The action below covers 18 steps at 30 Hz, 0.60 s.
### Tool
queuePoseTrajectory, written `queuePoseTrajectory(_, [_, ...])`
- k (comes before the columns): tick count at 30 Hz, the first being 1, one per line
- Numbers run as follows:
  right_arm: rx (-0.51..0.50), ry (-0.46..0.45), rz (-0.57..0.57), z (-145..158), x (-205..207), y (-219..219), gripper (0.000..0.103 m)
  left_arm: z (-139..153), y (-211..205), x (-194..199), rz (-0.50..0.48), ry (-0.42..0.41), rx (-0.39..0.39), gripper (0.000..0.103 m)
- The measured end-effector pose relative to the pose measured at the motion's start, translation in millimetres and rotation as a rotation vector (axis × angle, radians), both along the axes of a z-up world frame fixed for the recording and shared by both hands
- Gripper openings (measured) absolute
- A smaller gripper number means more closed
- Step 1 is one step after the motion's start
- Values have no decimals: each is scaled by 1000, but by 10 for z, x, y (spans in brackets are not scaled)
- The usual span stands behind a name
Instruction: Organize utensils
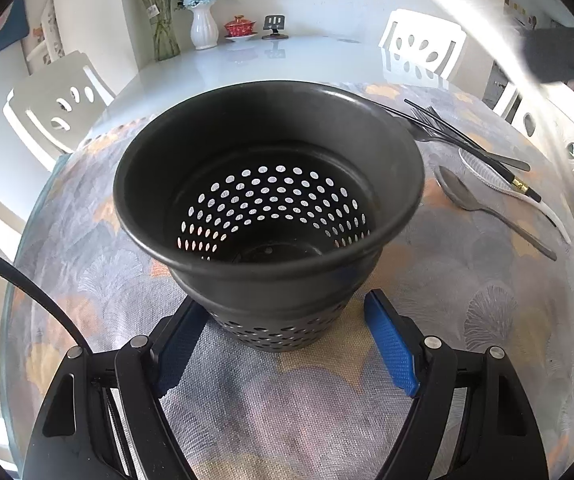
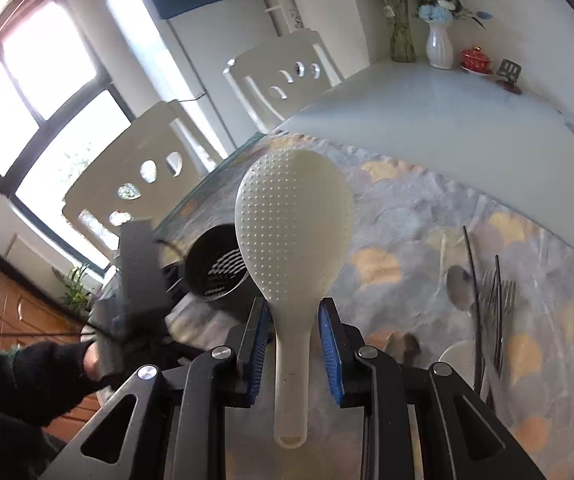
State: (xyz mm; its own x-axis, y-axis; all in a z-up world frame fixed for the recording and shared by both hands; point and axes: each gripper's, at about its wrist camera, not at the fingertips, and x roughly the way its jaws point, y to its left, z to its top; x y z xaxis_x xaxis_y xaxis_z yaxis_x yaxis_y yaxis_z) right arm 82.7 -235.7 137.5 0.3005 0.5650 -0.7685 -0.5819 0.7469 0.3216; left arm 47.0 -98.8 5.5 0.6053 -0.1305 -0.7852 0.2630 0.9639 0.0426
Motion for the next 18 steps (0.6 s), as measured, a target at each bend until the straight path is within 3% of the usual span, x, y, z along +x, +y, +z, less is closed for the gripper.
queuePoseTrajectory(8, [41, -20, -16, 43, -388, 202, 23, -11, 20, 17, 15, 15, -11, 82])
queuePoseTrajectory(18, [72, -48, -94, 112, -326, 89, 21, -14, 20, -11, 14, 14, -10, 82])
